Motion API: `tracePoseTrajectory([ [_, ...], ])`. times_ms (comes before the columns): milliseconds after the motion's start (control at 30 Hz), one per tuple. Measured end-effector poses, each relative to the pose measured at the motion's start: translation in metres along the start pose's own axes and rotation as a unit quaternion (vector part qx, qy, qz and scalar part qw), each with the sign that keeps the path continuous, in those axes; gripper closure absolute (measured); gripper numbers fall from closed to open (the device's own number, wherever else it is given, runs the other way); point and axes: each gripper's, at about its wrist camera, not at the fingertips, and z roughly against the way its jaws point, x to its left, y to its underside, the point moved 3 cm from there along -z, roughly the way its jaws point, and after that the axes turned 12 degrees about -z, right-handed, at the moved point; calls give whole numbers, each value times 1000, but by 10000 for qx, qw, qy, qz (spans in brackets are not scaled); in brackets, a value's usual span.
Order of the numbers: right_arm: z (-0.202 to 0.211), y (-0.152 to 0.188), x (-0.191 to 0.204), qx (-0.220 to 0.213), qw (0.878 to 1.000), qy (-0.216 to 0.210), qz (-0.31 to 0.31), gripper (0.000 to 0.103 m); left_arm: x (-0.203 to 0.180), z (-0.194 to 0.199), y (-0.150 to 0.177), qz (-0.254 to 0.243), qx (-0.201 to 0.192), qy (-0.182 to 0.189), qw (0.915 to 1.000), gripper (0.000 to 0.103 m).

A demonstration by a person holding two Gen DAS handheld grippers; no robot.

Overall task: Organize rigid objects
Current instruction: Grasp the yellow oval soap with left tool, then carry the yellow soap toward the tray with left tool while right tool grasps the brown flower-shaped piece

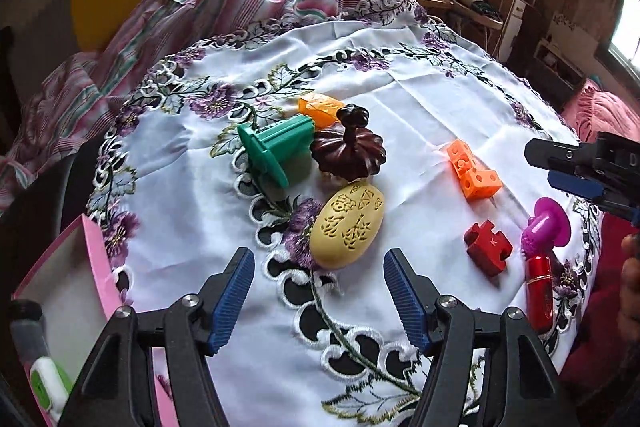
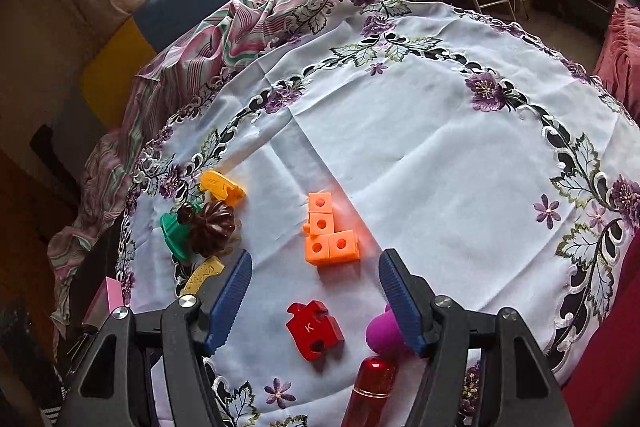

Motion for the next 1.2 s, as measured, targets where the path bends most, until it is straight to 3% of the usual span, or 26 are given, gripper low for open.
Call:
tracePoseTrajectory([
  [467, -5, 0, -1, 149, 9999, -48, -39, 36, -11, -60, -22, -479, 259, 219, 9983, 33],
  [500, -5, 0, -1, 148, 9999, -45, -33, 36, -11, -63, -23, -473, 280, 229, 9982, 35],
  [533, -5, 0, -1, 148, 9999, -41, -27, 36, -11, -67, -22, -440, 311, 301, 9981, 52],
  [600, -5, 1, -1, 151, 9999, -37, -16, 36, -13, -70, -20, -411, 286, 340, 9982, 59],
  [967, -9, 7, 9, 284, 9991, -40, 299, 36, -8, -5, 23, 364, -15, 371, 9986, 59],
  [1200, -16, 25, 27, 475, 9951, 10, 864, 36, 3, 34, 65, 819, -105, 110, 9965, 59],
])
